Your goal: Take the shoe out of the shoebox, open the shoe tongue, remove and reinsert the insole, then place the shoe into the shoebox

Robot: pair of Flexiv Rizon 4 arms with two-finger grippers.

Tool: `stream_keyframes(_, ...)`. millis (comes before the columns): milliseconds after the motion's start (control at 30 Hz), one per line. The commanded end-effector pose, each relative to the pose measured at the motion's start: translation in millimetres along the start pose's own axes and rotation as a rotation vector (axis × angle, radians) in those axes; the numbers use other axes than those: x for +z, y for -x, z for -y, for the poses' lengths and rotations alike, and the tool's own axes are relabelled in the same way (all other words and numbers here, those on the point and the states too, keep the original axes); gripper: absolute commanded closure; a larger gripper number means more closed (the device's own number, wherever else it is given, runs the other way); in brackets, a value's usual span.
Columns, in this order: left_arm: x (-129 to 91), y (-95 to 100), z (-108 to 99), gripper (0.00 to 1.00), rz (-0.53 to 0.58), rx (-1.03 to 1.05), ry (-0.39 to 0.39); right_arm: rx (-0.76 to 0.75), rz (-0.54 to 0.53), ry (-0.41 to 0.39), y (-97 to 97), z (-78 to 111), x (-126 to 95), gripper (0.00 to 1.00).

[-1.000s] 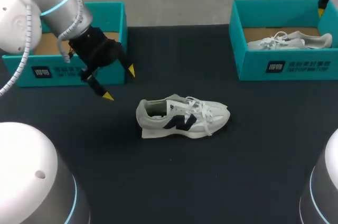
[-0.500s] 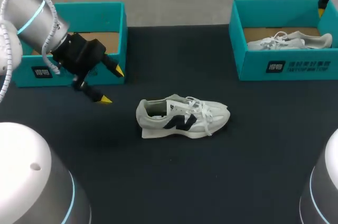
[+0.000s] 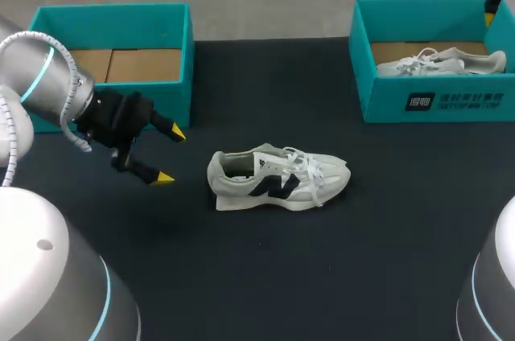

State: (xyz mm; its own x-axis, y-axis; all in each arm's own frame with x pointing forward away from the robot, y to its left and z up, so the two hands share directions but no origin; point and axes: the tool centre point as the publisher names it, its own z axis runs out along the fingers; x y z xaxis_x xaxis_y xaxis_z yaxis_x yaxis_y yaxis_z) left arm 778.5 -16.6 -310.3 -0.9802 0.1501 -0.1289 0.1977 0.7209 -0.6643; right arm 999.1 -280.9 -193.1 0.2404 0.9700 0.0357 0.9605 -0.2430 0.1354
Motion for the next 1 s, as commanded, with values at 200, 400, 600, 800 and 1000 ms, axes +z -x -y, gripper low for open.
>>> stream_keyframes(200,2,0.7,-2,0.00,0.003,0.001,-0.004,0.001,0.001,0.002,-0.3,1.1,0,0.00)
stream_keyframes(400,18,4.0,-14,0.00,0.050,-0.202,-0.183,0.001,0.001,0.002,-0.3,1.1,0,0.00)
stream_keyframes(600,25,13.9,-22,0.00,0.110,-0.319,-0.281,0.001,0.001,0.002,-0.3,1.1,0,0.00)
stream_keyframes(800,27,14.7,-23,0.00,0.096,-0.331,-0.284,0.001,0.001,0.002,-0.3,1.1,0,0.00)
stream_keyframes(1000,27,14.7,-23,0.00,0.096,-0.331,-0.284,0.001,0.001,0.002,-0.3,1.1,0,0.00)
